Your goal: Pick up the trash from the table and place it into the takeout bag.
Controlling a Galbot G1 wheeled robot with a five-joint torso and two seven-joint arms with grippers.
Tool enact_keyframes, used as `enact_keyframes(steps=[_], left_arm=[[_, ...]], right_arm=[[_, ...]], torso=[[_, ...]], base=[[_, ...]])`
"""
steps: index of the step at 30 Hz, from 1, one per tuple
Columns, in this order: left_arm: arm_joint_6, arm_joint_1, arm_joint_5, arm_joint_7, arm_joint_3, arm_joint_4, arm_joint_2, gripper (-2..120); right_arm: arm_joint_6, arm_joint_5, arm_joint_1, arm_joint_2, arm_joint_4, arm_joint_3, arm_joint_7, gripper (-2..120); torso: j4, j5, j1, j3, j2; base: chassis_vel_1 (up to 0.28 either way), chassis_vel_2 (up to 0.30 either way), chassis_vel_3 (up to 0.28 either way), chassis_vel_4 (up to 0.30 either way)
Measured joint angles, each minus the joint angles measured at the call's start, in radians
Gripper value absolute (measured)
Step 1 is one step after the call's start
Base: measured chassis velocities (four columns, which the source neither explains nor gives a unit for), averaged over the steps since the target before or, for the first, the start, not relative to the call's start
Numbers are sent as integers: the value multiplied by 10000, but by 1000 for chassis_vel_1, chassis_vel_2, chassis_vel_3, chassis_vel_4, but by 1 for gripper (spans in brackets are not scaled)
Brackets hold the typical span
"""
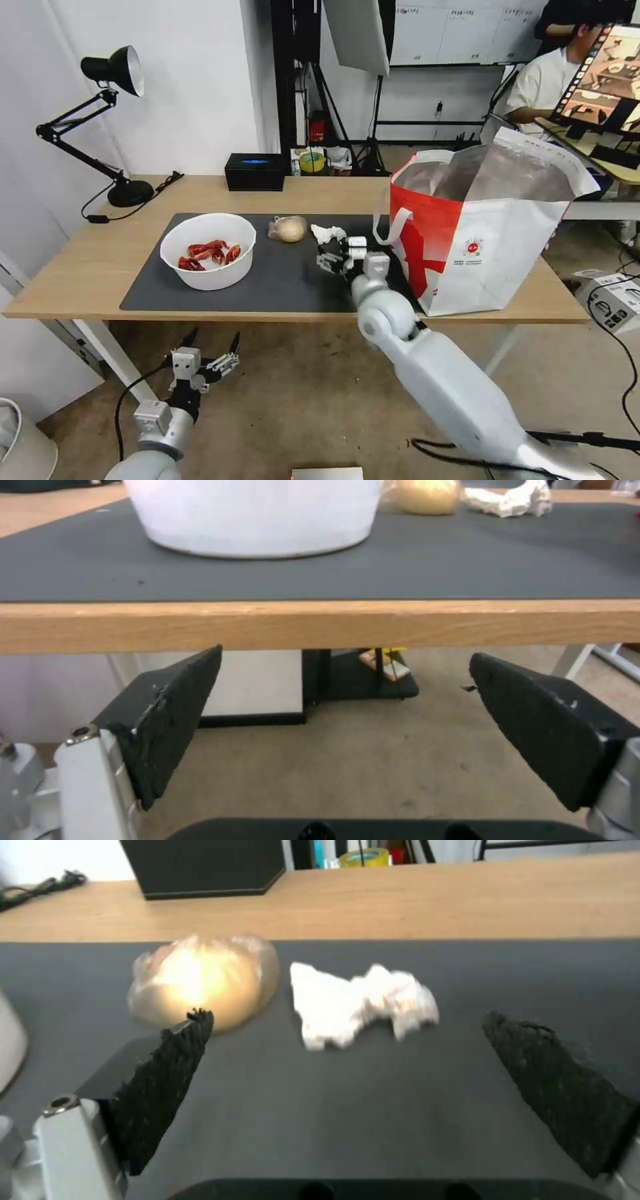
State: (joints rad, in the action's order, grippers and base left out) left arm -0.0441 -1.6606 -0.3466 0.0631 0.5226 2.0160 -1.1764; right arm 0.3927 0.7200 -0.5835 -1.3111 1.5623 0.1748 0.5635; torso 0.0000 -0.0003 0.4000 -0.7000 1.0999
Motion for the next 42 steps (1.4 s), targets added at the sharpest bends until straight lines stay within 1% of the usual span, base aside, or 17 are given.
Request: enact_keyframes(steps=[1, 3, 4, 6, 8, 10, 11, 13, 14, 18, 26, 31, 42], left_arm=[[0, 0, 0, 0, 0, 0, 0, 100], [-8, -60, 3, -4, 33, 3, -60, 100], [-8, -60, 3, -4, 33, 3, -60, 100], [-29, -89, 9, -4, 46, -15, -74, 100], [-36, -89, 9, -5, 61, -32, -77, 100], [-48, -40, 6, -3, 71, -99, -86, 100], [-48, -40, 6, -3, 71, -99, -86, 100], [-62, 52, 5, -3, 39, -170, -90, 100], [-62, 52, 5, -3, 39, -170, -90, 100], [-75, 257, -4, -4, -33, -257, -87, 100], [-85, 313, -20, -4, -61, -294, -35, 100], [-95, 352, -29, -4, -71, -312, -29, 100], [-128, 390, -33, -8, -89, -343, -84, 100]], right_arm=[[0, 0, 0, 0, 0, 0, 0, 100], [198, 17, 441, -365, -488, 130, 330, 100], [198, 17, 441, -365, -488, 130, 330, 100], [425, 36, 838, -685, -1019, 252, 670, 100], [504, 35, 972, -776, -1200, 290, 776, 100], [728, 6, 1334, -1031, -1815, 353, 1055, 100], [728, 6, 1334, -1031, -1815, 353, 1055, 100], [787, -25, 1592, -1230, -2365, 350, 1130, 100], [787, -25, 1592, -1230, -2365, 350, 1130, 100], [803, -54, 2011, -1393, -3208, 342, 981, 100], [908, -65, 2420, -1553, -3976, 368, 521, 100], [1092, -87, 2613, -1685, -4368, 382, 190, 100], [1294, -145, 2817, -1807, -4828, 407, -41, 100]], torso=[[0, 0, 0, 0, 0], [1, 2, 0, 0, 0], [1, 2, 0, 0, 0], [2, 1, 0, 0, 0], [2, 1, 0, 0, 1], [0, 1, 0, 0, 1], [0, 1, 0, 0, 1], [1, 3, 0, -1, 0], [1, 3, 0, -1, 0], [-1, 2, 0, -1, 0], [0, 3, -1, 0, 0], [0, 3, -1, 0, 1], [0, 3, 0, 0, 1]], base=[[0, 0, 0, 0], [0, 0, 0, 0], [0, 0, 0, 0], [0, 0, 0, 0], [0, 0, 0, 0], [0, 0, 0, 0], [0, 0, 0, 0], [0, 0, 0, 0], [0, 0, 0, 0], [0, 0, 0, 0], [0, 0, 0, 0], [0, 0, 0, 0], [0, 0, 0, 0]])
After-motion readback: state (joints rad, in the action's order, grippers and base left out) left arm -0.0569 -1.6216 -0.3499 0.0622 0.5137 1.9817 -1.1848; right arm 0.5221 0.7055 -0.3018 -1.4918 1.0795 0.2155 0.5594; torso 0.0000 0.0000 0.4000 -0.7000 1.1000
